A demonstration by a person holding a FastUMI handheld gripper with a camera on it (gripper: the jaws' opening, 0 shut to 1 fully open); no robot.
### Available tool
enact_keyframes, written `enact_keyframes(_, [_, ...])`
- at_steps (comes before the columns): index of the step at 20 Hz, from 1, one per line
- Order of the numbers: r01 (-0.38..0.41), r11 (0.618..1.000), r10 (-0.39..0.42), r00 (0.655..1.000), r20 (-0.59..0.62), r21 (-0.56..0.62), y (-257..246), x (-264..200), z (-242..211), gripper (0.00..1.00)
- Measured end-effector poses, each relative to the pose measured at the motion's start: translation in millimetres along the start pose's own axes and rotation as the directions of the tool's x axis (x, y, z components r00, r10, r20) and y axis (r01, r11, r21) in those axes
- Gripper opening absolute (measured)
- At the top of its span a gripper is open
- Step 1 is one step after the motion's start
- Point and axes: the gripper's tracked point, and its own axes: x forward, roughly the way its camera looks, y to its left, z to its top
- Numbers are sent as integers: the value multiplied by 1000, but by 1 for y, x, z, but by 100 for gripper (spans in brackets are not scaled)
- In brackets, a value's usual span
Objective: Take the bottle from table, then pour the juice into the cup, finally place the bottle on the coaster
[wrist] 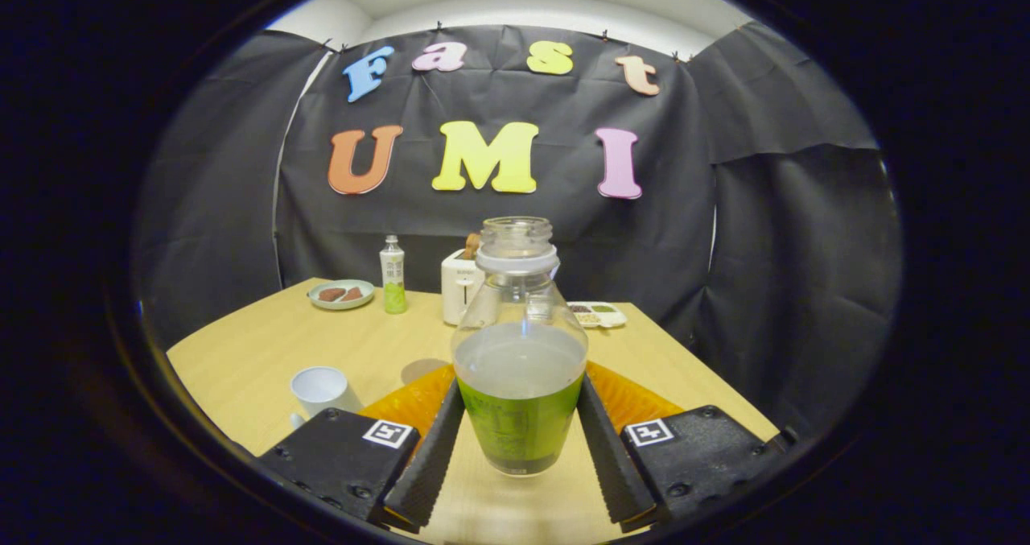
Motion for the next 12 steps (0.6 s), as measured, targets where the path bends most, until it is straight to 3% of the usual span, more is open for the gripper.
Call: enact_keyframes(12, [96, 987, -92, 995, 37, -127, -18, -38, 51, 81])
